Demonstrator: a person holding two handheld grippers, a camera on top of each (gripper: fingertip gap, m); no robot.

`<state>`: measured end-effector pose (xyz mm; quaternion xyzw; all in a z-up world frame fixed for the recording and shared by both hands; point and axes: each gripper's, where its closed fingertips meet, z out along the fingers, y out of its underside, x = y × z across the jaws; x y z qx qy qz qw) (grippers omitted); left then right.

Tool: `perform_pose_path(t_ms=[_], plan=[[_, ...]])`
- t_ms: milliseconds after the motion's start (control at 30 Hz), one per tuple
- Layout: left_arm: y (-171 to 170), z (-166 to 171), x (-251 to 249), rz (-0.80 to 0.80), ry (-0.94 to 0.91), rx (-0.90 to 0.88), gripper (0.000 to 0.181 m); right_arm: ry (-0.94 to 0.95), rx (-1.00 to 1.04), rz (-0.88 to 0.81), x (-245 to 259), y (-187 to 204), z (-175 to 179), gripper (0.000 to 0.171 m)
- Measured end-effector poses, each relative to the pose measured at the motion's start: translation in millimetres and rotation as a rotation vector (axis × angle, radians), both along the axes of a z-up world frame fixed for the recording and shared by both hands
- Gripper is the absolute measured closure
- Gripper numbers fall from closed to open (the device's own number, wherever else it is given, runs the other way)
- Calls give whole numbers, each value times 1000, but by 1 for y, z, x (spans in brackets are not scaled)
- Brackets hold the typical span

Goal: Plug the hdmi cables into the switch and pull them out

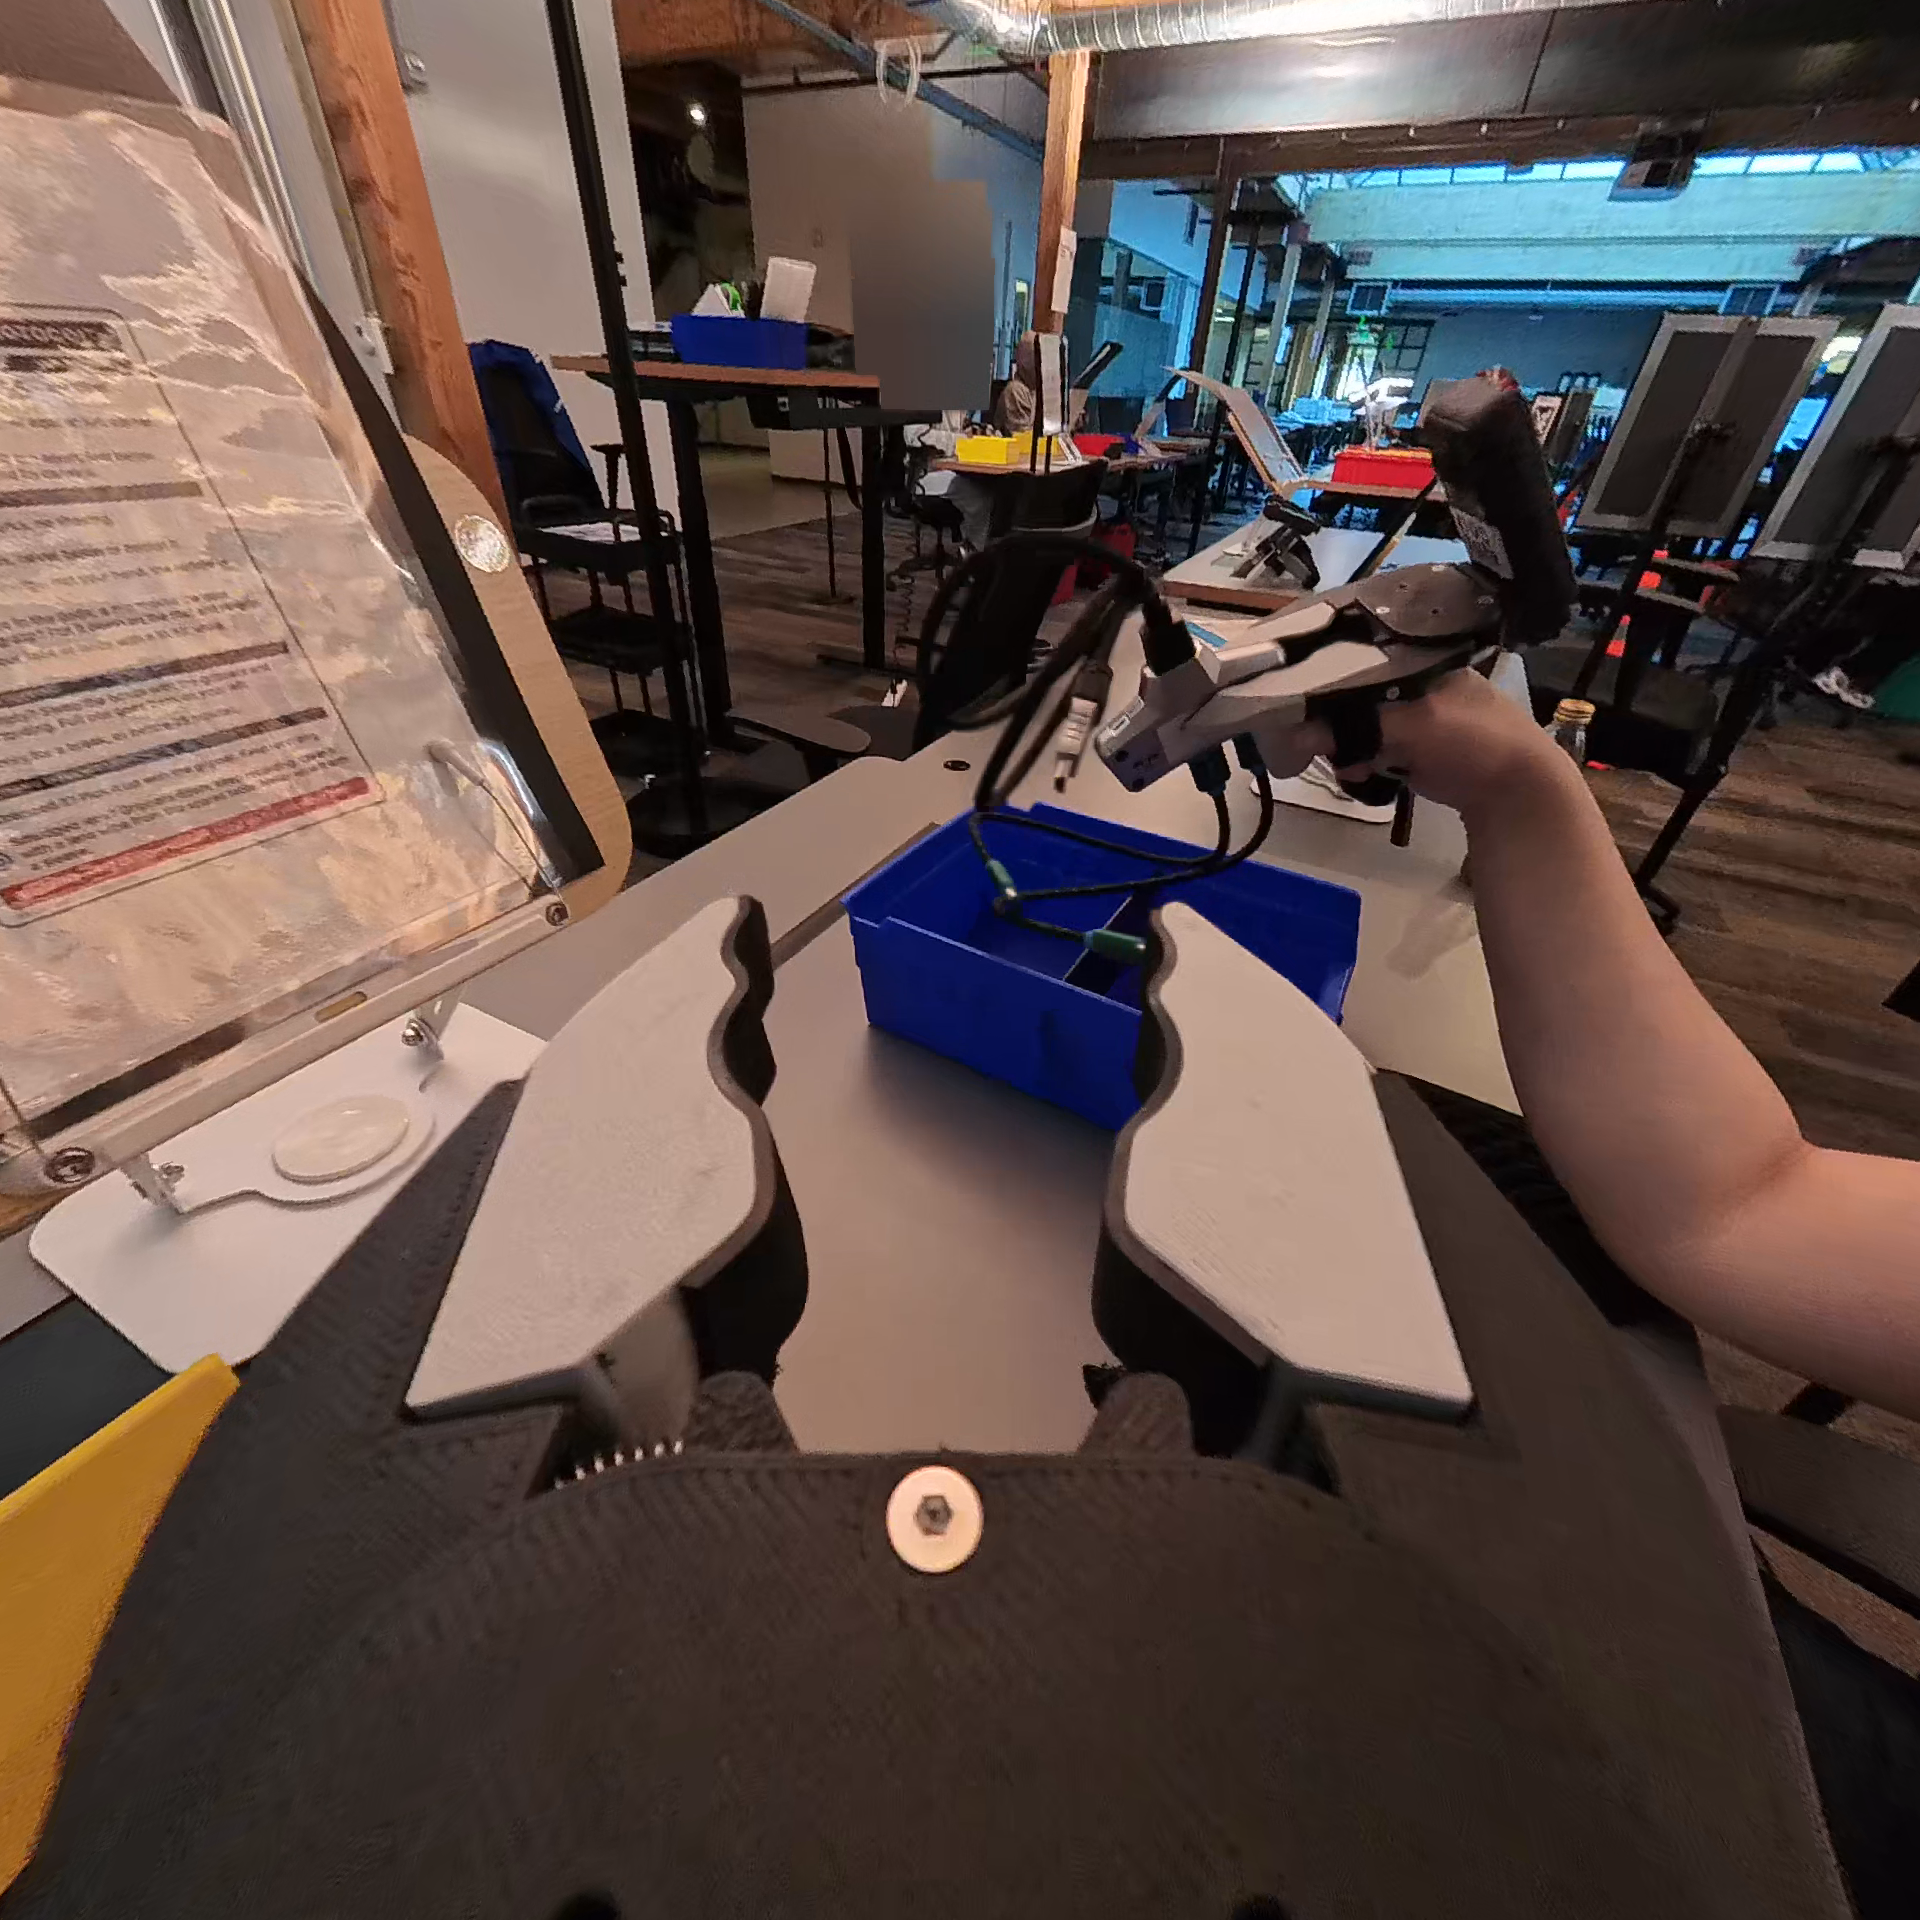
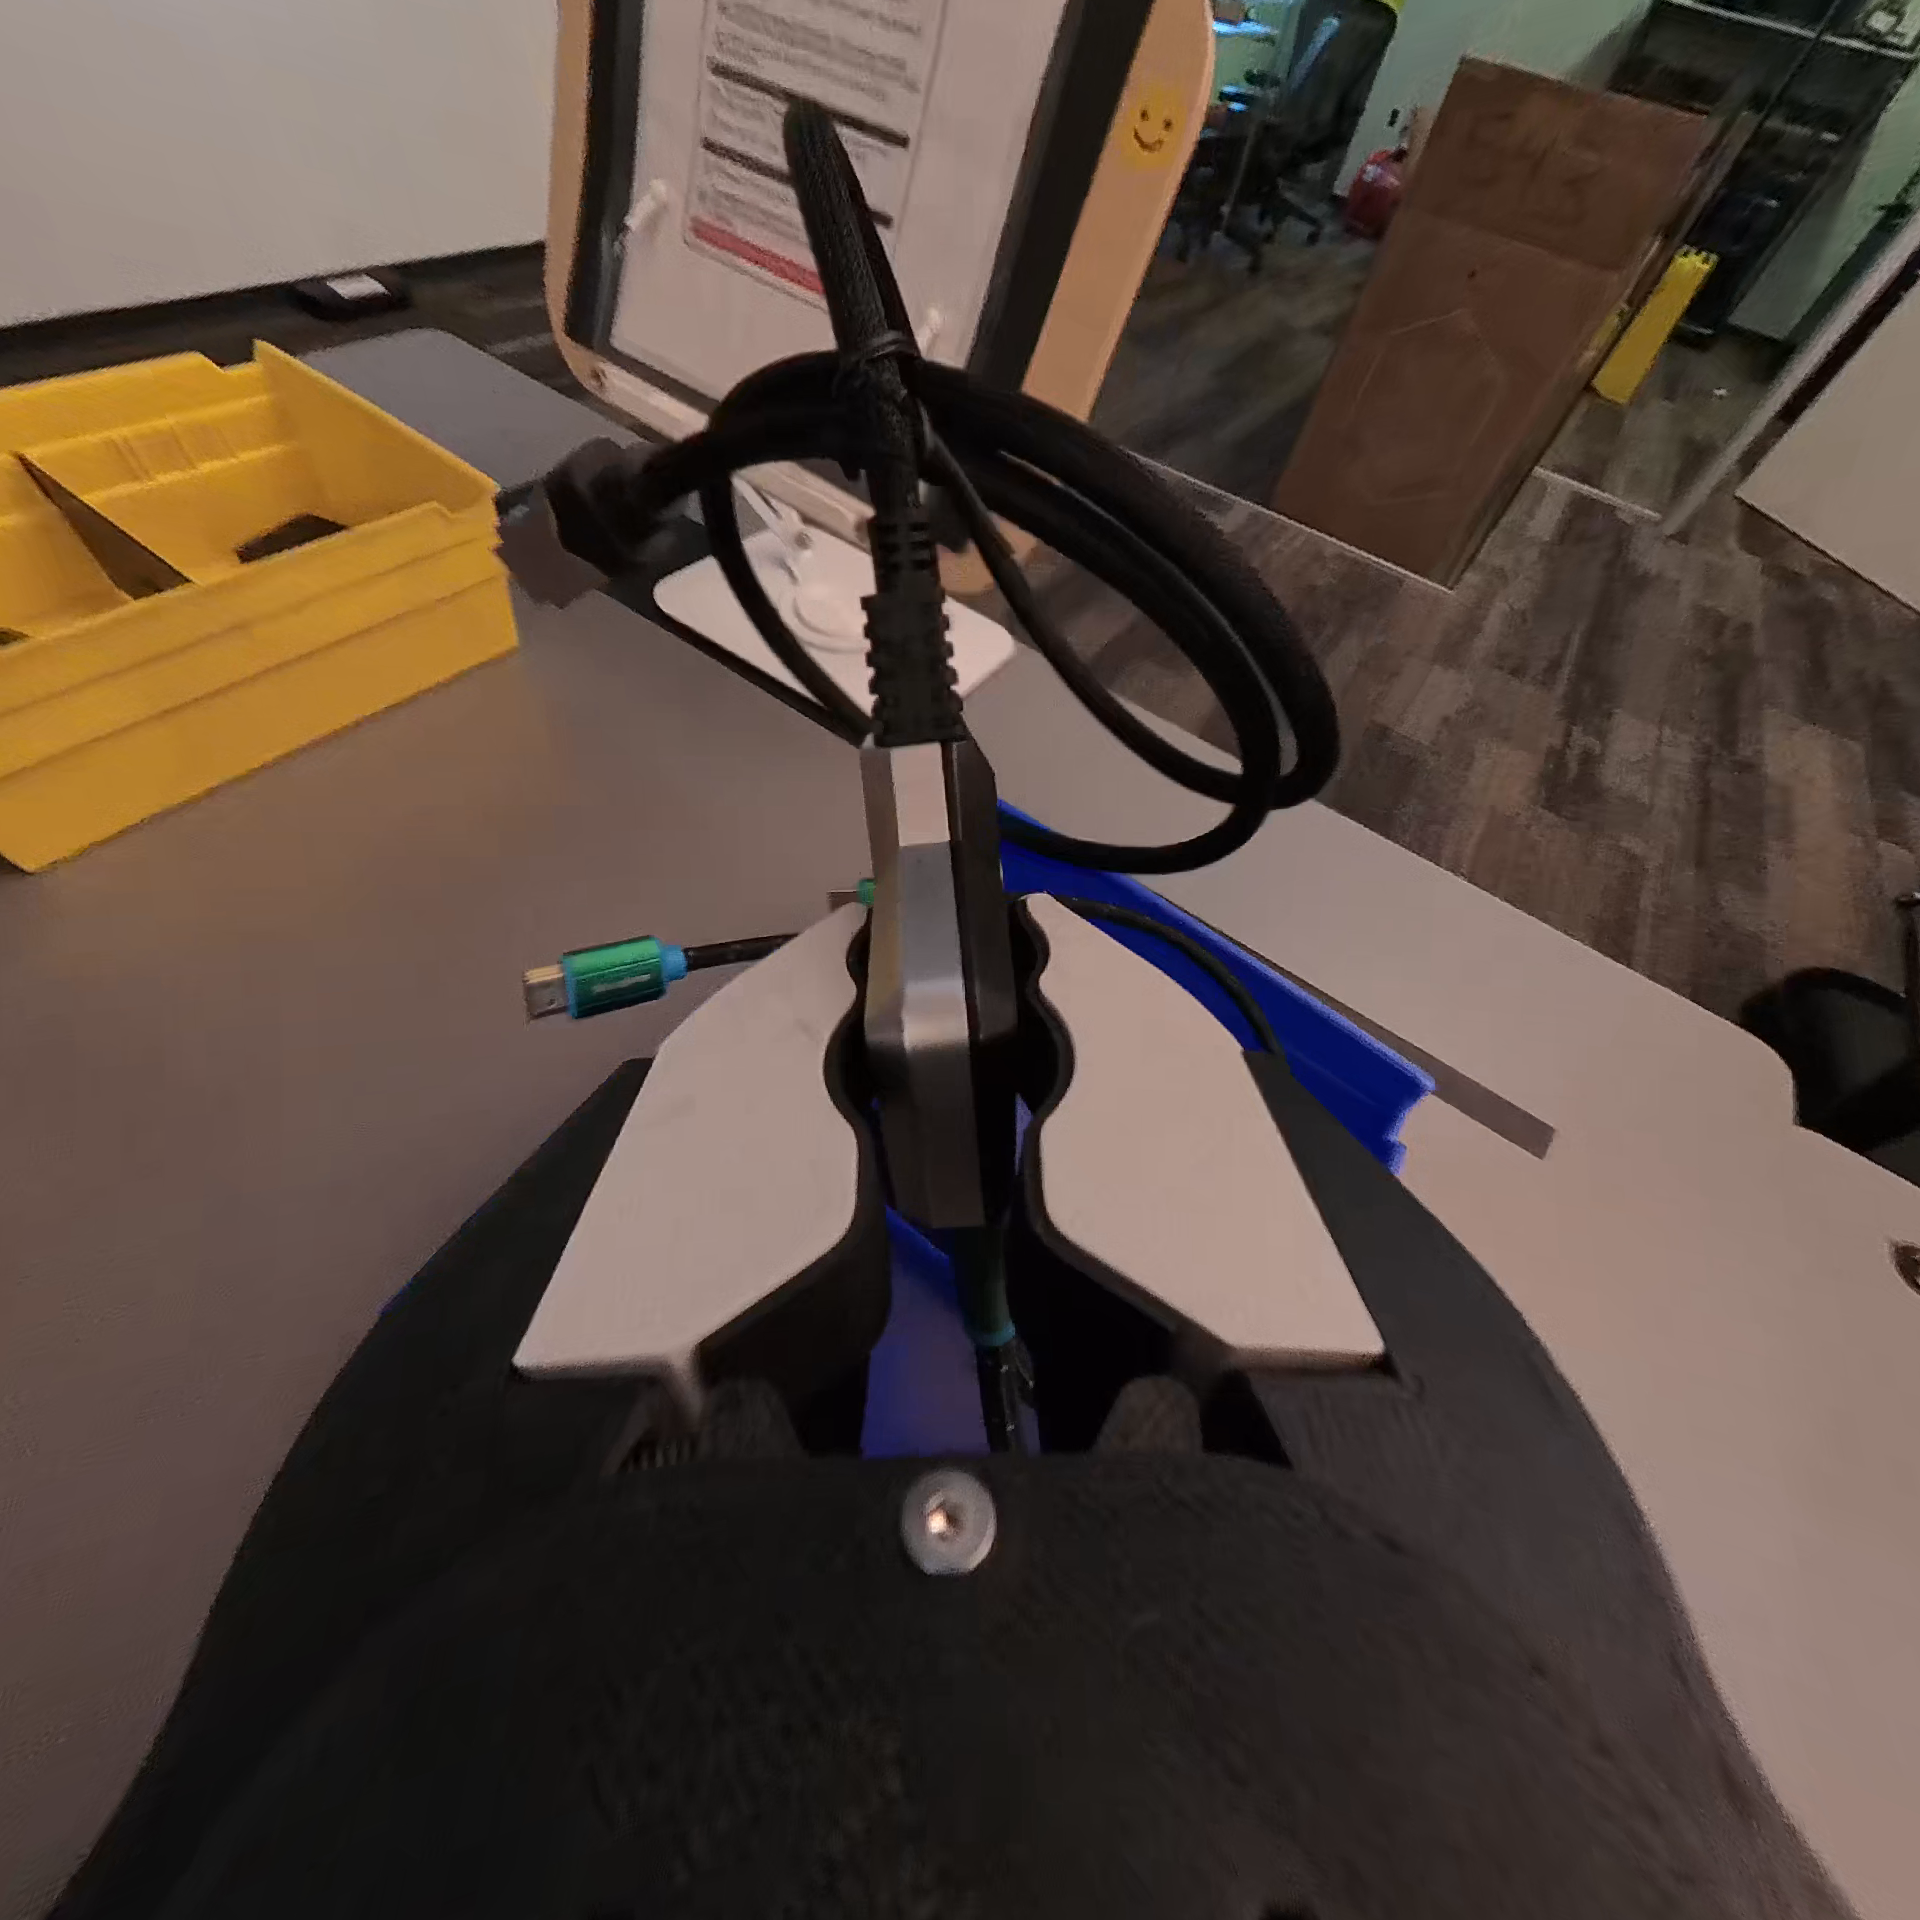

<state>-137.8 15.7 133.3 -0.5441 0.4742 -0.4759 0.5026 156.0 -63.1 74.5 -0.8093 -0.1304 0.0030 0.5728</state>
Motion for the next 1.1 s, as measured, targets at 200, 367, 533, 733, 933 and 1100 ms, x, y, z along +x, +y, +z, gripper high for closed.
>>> perform_pose_path(t_ms=[200, 367, 533, 733, 933, 1100], plan=[[-5, -11, 9, -20, 51, 3, 113, 52, 65, 207, -31, 10, 12, 144], [-5, -19, 14, -26, 92, 5, 112, 175, 115, 260, -11, 17, 8, 145], [-4, -26, 19, -37, 109, -6, 112, 54, 129, 286, 15, 14, -15, 146], [1, -38, 25, -45, 143, -26, 112, -4, 22, 358, 7, 27, -18, 144], [6, -49, 30, -50, 176, -45, 112, 207, -184, 402, 35, 41, -34, 148], [-1, -49, 34, -76, 173, -50, 113, 281, -349, 343, 52, 58, -59, 147]])
